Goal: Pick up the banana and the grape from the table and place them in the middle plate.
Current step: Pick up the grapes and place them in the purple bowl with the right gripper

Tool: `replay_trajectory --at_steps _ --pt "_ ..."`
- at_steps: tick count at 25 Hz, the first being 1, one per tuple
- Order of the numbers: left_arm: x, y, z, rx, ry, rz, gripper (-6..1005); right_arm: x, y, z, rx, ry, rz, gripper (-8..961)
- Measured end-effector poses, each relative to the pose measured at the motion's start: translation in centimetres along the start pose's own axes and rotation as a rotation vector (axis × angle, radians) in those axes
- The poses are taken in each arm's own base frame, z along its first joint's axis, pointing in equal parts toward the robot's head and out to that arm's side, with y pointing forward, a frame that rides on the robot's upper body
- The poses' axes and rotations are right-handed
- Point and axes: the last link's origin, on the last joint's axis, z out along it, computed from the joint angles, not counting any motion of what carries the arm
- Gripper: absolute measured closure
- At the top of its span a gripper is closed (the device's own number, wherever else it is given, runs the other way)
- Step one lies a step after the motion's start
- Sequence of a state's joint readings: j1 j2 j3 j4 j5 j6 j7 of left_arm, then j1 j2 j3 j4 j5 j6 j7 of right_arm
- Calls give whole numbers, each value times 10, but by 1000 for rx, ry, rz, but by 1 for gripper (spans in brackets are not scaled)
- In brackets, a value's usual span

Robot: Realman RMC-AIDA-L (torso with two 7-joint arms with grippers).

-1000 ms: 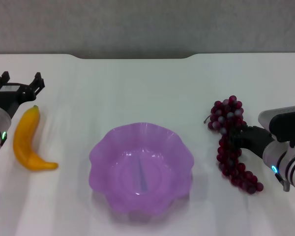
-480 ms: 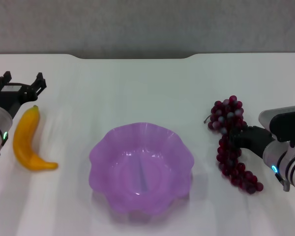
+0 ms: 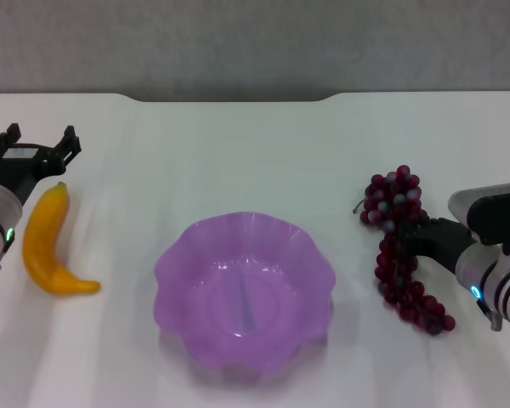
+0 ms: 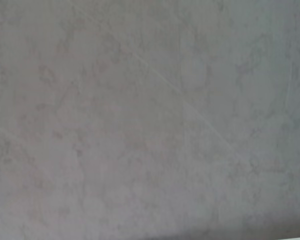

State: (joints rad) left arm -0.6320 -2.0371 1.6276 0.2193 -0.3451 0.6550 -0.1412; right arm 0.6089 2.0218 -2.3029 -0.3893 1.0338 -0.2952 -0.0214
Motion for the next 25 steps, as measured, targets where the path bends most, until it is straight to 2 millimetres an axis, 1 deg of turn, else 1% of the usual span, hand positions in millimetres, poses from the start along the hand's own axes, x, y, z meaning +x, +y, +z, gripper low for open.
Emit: replay_trajectory --at_steps 14,20,25 --pt "0 0 0 0 0 0 115 -1 0 0 1 -3 3 693" --pt "-1 -1 -1 2 -2 0 115 -1 -1 -3 3 -46 10 698" --pt "-2 -1 -1 3 -3 -1 115 0 -3 -4 7 -47 2 711"
